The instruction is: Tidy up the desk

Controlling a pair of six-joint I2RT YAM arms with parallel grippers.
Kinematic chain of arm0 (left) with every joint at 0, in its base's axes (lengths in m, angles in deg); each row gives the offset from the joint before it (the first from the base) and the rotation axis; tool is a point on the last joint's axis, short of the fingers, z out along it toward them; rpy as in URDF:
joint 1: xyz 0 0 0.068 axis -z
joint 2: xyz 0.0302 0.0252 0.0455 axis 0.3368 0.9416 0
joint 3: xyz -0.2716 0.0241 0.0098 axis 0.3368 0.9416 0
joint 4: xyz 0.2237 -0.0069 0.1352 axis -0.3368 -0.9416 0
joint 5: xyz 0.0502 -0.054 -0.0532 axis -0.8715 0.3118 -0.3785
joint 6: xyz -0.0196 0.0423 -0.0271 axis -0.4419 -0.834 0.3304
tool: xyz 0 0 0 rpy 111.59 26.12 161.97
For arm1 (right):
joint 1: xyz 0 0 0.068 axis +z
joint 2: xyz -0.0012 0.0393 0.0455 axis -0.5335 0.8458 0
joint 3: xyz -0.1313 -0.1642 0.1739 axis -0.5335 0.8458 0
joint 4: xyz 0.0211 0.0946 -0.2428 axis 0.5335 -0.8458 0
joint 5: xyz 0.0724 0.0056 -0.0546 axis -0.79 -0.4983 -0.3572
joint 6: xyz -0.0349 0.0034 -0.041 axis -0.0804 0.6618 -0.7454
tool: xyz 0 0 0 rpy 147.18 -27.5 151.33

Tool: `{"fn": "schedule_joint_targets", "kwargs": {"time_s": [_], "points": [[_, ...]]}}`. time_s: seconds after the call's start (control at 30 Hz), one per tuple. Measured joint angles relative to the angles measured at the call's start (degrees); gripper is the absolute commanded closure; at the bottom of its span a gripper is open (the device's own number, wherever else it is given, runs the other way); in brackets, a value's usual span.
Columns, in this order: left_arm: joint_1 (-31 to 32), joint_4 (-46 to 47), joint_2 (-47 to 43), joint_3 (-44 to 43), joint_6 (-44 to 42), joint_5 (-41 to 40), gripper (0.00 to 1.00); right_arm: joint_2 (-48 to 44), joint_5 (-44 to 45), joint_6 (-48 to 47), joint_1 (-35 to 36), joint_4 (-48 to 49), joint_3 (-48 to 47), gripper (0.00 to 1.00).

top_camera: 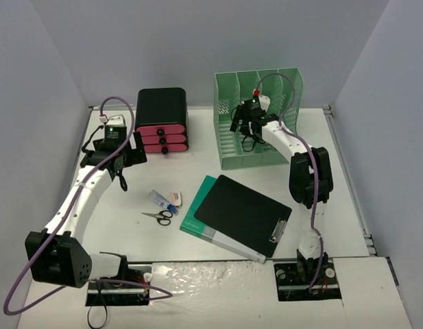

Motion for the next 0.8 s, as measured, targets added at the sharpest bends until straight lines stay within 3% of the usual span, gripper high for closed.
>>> {"fn": "schedule_joint_targets", "kwargs": {"time_s": [0.4, 0.8], "points": [[0.00, 0.00, 0.23, 0.00, -0.10, 0.02, 0.03, -0.26, -0.05, -0.84, -2.77, -0.18, -0.06, 0.08], [0.00, -0.05, 0.23, 0.00, -0.17, 0.00, 0.03, 4.29, -2.62, -1.97, -3.07, 0.30, -10.93, 0.08]]}}
